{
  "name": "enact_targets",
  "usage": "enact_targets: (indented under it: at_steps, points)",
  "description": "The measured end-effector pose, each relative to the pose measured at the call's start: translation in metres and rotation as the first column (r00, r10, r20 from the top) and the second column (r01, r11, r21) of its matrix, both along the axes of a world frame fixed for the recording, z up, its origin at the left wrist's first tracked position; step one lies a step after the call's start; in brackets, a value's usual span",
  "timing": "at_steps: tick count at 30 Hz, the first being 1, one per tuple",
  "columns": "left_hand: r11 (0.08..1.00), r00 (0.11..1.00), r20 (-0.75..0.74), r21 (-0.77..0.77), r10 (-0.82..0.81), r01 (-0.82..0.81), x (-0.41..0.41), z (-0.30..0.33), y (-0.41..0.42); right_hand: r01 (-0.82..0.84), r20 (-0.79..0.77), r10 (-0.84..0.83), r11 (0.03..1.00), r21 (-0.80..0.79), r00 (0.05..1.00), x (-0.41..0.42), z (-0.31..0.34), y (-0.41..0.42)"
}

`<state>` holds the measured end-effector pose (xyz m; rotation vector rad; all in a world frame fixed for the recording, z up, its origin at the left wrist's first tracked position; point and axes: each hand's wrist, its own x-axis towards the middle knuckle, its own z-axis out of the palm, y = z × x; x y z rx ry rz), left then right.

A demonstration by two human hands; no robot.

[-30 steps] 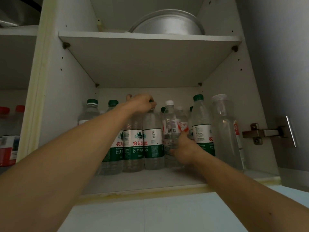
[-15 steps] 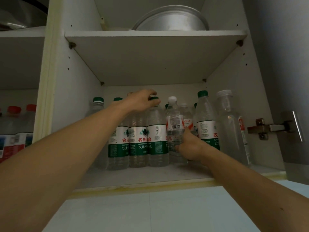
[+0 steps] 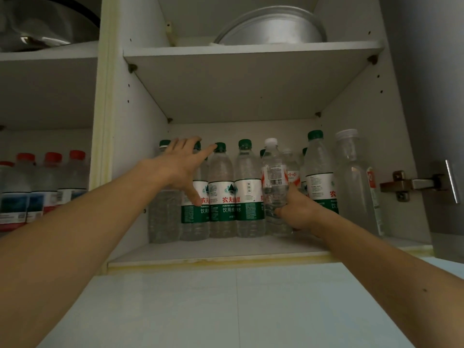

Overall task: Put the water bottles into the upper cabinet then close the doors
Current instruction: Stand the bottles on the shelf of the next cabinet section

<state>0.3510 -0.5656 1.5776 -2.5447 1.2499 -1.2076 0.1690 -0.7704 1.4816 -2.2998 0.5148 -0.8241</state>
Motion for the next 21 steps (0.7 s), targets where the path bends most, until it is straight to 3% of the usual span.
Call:
enact_targets:
  at_steps: [6,10,12,16,18,21]
  points:
    - [1.0,0.999,0.031,-0.025,0.004,-0.003,0.001,-0.007,0.001,-0.002,-0.015,0.002,1.0,-0.025,1.0,-0.004,0.001,0.01]
    - [0.999,0.996,0.087,-0.035,-0.003,0.006,-0.002,-0.011,0.002,-0.02,0.113,0.033,0.994,-0.111,0.993,-0.03,0.001,0.021]
    - [0.994,0.99,0.116,-0.071,-0.074,0.083,-0.014,-0.016,-0.002,0.086,0.289,-0.018,0.97,-0.225,0.957,-0.051,0.002,0.02]
    - [0.899,0.91,0.196,-0.179,-0.365,0.399,-0.062,-0.022,-0.029,0.431,0.657,-0.144,0.852,-0.299,0.74,-0.09,0.001,0.014]
    - [0.831,0.843,0.241,-0.181,-0.481,0.526,-0.089,-0.021,-0.05,0.491,0.671,-0.206,0.829,-0.267,0.713,-0.105,-0.009,0.008]
    - [0.785,0.808,0.164,-0.194,-0.565,0.588,-0.119,-0.017,-0.083,0.547,0.567,-0.289,0.756,-0.359,0.771,-0.117,-0.031,0.002]
